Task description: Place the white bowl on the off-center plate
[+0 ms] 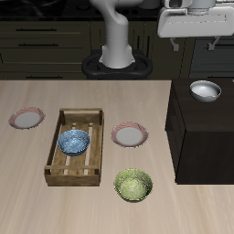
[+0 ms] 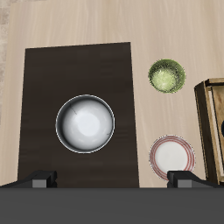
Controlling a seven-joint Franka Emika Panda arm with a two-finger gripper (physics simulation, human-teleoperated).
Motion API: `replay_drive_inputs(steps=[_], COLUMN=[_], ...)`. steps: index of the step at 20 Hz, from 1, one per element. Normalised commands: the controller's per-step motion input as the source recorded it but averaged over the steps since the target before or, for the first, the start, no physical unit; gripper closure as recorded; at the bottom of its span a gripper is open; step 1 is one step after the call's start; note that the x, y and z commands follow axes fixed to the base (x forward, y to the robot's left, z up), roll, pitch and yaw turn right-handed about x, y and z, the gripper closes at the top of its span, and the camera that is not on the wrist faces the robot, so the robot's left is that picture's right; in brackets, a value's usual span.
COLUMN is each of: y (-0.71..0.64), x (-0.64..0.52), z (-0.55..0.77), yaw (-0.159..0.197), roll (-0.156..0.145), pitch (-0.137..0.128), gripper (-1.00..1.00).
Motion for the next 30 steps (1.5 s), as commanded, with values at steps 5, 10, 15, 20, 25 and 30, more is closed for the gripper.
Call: replay_drive_inputs(steps=[5, 10, 15, 20, 25, 30], y=[0.02, -0.01, 0.03, 0.04, -0.02, -0.01], x=[0.14, 0.16, 0.05, 0.01, 0.07, 0.08], z=[0.02, -0.02, -0.07, -0.13, -0.28, -0.21], yaw=[-0.012, -0.026, 0.0, 0.005, 0.011, 0.008], roll=[-0.004, -0.024, -0.012, -0.002, -0.023, -0.007], pitch=[0.002, 0.017, 0.001, 0.018, 0.028, 0.022], gripper=[-1.0, -1.0, -1.0, -1.0, -1.0, -1.0])
